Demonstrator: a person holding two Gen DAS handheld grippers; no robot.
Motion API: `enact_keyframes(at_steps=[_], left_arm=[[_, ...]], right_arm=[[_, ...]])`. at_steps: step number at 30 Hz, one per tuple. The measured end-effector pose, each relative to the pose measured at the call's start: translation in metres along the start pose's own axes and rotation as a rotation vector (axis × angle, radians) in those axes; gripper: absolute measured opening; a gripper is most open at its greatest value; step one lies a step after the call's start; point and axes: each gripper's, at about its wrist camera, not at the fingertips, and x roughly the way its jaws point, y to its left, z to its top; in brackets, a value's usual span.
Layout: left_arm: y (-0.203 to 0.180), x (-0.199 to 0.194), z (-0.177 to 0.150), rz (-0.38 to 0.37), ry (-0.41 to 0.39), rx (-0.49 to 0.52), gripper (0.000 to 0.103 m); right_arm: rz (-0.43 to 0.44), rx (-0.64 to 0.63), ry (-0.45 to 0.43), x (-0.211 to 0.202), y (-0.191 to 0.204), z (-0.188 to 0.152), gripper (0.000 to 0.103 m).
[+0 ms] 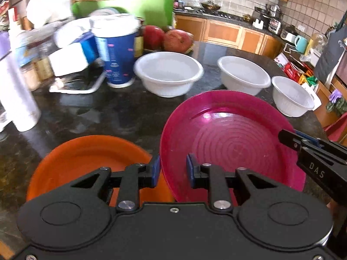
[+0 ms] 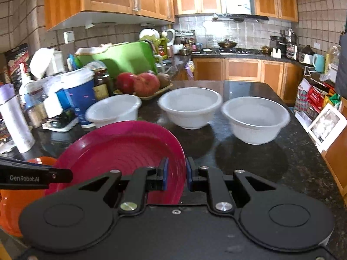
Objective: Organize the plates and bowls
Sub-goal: 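Carry the magenta plate over the orange plate and lower it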
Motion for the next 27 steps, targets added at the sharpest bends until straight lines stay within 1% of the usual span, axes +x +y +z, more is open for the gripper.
enact_keyframes(at_steps=[8,11,15,20,27], left_arm=[[0.058,-0.031,-0.016,0.065,-0.028,-0.037,0.032],[0.078,-0.038,-0.021,0.095,-0.032,-0.044,0.033],[0.101,-0.044,-0.027,0.114,-0.032,-0.042,0.033],[0.122,-0.041,-0.031,0.112,-0.026,-0.018,0.033],[0.137,-0.033,-0.034,0.067,-0.004,0.025,0.033]], right_arm=[[0.078,-0.033,-0.012,-0.011,0.068,-0.002,0.019],[0.100,-0.038,0.000,-0.009,0.094,-0.007,0.019],[0.114,-0.043,0.023,-0.005,0.122,-0.016,0.019],[0.105,-0.035,0.057,0.000,0.145,-0.026,0.019],[0.052,-0.013,0.075,0.002,0.157,-0.038,0.019]])
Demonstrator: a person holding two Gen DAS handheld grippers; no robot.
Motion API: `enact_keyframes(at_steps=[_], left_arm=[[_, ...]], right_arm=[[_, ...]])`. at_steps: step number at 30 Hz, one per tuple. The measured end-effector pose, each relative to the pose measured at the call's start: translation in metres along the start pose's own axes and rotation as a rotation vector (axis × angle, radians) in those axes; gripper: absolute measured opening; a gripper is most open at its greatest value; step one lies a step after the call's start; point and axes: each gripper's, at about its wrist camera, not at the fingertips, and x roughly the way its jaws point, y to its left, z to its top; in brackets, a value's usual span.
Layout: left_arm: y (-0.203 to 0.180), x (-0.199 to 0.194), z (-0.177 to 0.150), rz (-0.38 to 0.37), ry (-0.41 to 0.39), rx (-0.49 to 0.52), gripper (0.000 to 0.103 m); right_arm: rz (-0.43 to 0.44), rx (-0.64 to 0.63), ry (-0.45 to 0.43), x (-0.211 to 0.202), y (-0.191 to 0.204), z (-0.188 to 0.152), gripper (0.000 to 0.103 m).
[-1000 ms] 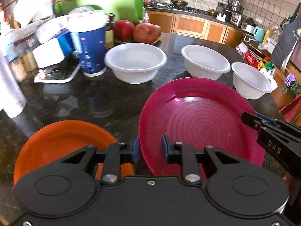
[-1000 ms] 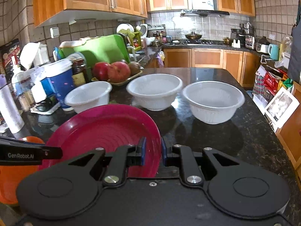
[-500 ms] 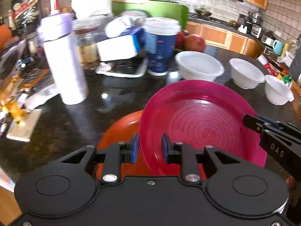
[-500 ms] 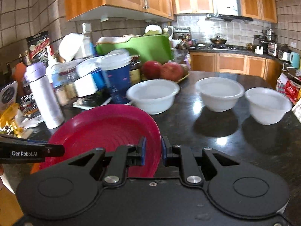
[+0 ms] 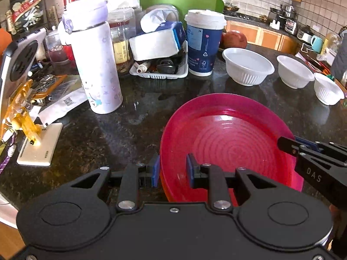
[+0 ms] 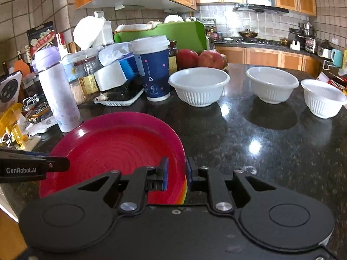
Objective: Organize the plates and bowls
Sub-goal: 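Carry the magenta plate over the orange plate and lower it, then open the left tool and withdraw from the magenta plate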
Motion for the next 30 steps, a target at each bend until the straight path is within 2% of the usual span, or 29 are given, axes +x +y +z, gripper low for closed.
enact_keyframes(at_steps=[5,7,8,9,10,12,16,19,22,26,28,30], left_arm=[[0.004,0.003,-0.001,-0.028,-0.003,0.019,0.034],[0.004,0.002,-0.001,-0.029,-0.022,0.027,0.045],[0.004,0.000,-0.002,-0.030,-0.036,0.033,0.052],[0.003,-0.002,-0.002,-0.031,-0.049,0.040,0.058],[0.003,-0.004,-0.003,-0.029,-0.064,0.045,0.060],[0.002,-0.008,-0.004,-0.028,-0.088,0.054,0.063],[0.003,-0.011,-0.001,-0.051,-0.110,0.046,0.074],[0.005,-0.014,0.001,-0.067,-0.113,0.022,0.077],[0.006,-0.017,0.004,-0.100,-0.116,0.005,0.084],[0.000,-0.018,0.008,-0.143,-0.109,0.027,0.084],[-0.005,-0.018,0.010,-0.154,-0.110,0.041,0.084],[-0.011,-0.017,0.013,-0.163,-0.101,0.060,0.084]], right_arm=[[-0.024,0.012,0.007,0.000,0.002,-0.004,0.021],[-0.034,0.013,-0.002,0.000,0.004,-0.004,0.026],[-0.042,0.009,-0.010,0.000,0.005,-0.004,0.031],[-0.050,0.004,-0.017,-0.001,0.006,-0.004,0.044],[-0.058,0.003,-0.028,-0.002,0.007,-0.004,0.058],[-0.080,0.001,-0.053,-0.004,0.007,-0.003,0.064],[-0.123,-0.007,-0.086,-0.008,0.005,-0.002,0.071],[-0.185,-0.007,-0.122,-0.010,0.002,-0.002,0.071],[-0.212,0.017,-0.153,-0.014,-0.004,-0.001,0.071],[-0.218,0.171,-0.161,-0.021,-0.023,-0.003,0.071],[-0.221,0.263,-0.131,-0.023,-0.036,-0.003,0.070],[-0.239,0.274,-0.081,-0.023,-0.046,-0.001,0.070]])
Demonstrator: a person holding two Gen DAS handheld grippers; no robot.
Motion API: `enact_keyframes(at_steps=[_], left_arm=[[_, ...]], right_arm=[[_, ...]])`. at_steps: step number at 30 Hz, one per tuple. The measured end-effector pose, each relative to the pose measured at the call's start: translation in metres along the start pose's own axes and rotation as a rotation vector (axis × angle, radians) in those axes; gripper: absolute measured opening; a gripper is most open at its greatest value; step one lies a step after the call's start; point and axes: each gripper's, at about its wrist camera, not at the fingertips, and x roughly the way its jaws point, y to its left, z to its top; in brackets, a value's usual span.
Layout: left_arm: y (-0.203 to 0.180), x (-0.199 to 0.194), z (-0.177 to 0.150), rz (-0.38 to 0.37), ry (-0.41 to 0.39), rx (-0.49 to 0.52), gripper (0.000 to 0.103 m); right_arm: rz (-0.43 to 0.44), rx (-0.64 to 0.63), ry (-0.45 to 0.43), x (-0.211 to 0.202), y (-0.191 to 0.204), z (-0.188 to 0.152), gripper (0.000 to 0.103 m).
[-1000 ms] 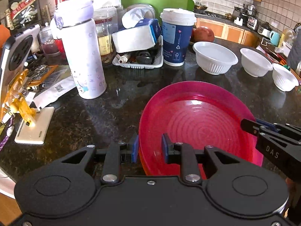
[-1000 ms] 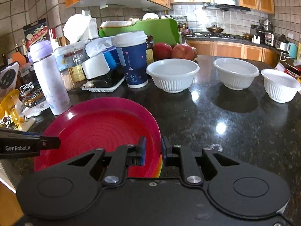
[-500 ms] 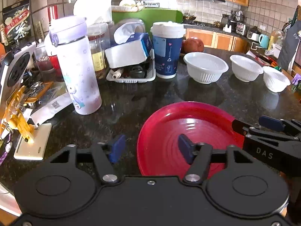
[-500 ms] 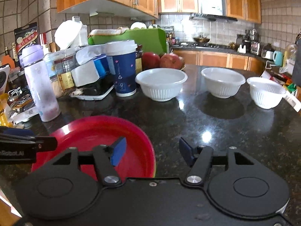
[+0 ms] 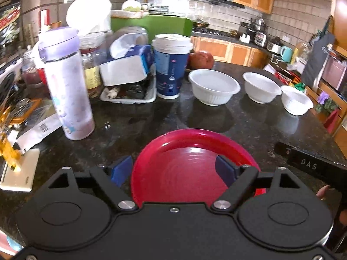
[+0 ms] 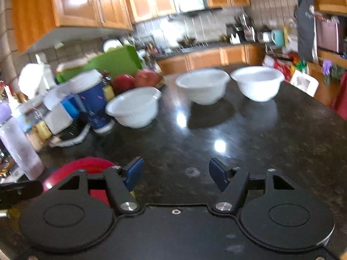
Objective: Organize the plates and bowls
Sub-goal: 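Open the left tool and withdraw from the magenta plate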
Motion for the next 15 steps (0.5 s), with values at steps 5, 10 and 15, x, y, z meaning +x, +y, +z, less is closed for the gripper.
enact_keyframes(at_steps=[5,10,15], left_arm=[[-0.015,0.005,0.007,-0.008,0.012,0.042,0.084],[-0.039,0.011,0.013,-0.004,0.031,0.081,0.084],[-0.069,0.019,0.020,-0.010,0.058,0.108,0.084]], right_arm=[[-0.126,-0.052,0.051,0.005,-0.022,0.009,0.070],[-0.218,-0.086,0.077,0.007,-0.051,0.012,0.080],[-0.238,-0.151,0.121,0.009,-0.080,0.023,0.084]])
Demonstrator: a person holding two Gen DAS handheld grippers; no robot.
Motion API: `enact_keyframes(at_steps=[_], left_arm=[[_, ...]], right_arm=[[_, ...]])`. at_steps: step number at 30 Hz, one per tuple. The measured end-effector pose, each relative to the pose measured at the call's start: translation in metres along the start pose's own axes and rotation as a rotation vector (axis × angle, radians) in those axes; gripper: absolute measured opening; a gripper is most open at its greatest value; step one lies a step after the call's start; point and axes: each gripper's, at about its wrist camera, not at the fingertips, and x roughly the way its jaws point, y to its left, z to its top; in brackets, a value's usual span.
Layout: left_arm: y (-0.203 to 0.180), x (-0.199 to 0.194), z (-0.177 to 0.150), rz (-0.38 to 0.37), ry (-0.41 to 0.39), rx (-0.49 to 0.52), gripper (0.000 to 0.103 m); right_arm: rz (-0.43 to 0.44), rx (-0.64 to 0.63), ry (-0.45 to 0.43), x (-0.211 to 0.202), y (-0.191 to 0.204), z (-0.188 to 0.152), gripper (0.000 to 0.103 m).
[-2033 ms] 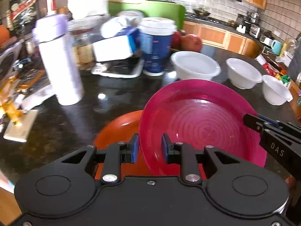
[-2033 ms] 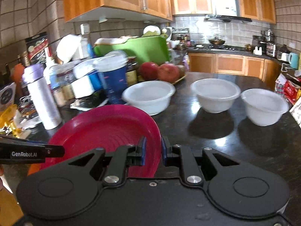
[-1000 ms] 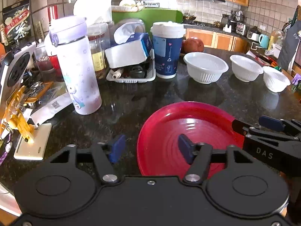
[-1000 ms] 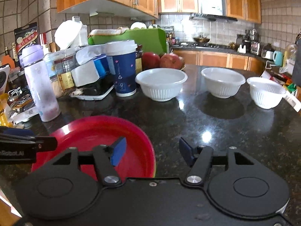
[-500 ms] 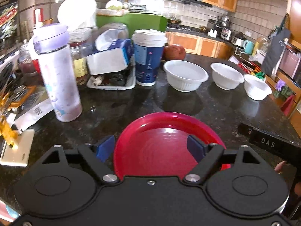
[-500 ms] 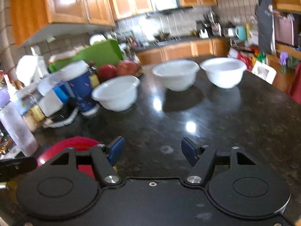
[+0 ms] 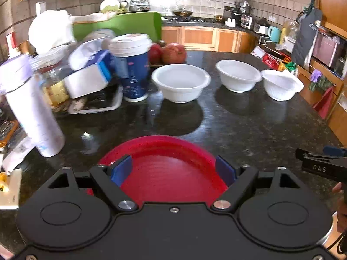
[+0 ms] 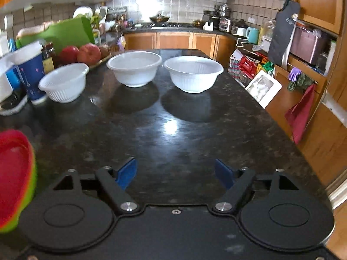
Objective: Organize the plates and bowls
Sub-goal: 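Open the left tool and withdraw from the magenta plate, then move both tools toward the white bowls on the counter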
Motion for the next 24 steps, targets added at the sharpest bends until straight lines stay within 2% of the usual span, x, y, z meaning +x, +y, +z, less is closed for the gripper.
enact_keyframes(at_steps=[3,6,15,21,24], left_arm=[[-0.021,0.003,0.006,-0.023,0.015,0.002,0.084],[-0.044,0.007,0.014,-0.043,0.024,-0.001,0.084],[-0.101,0.020,0.039,-0.027,0.002,-0.049,0.084],[-0.131,0.039,0.049,0.026,0.056,-0.076,0.084],[-0.142,0.053,0.055,0.041,0.119,-0.092,0.084]], right_arm=[[0.026,-0.016,0.021,0.005,-0.021,0.007,0.088],[0.099,-0.013,0.071,0.015,-0.045,0.016,0.092],[0.220,-0.009,0.168,0.055,-0.109,0.041,0.093],[0.243,-0.002,0.157,0.073,-0.147,0.054,0.096],[0.260,-0.022,0.154,0.080,-0.158,0.062,0.097]])
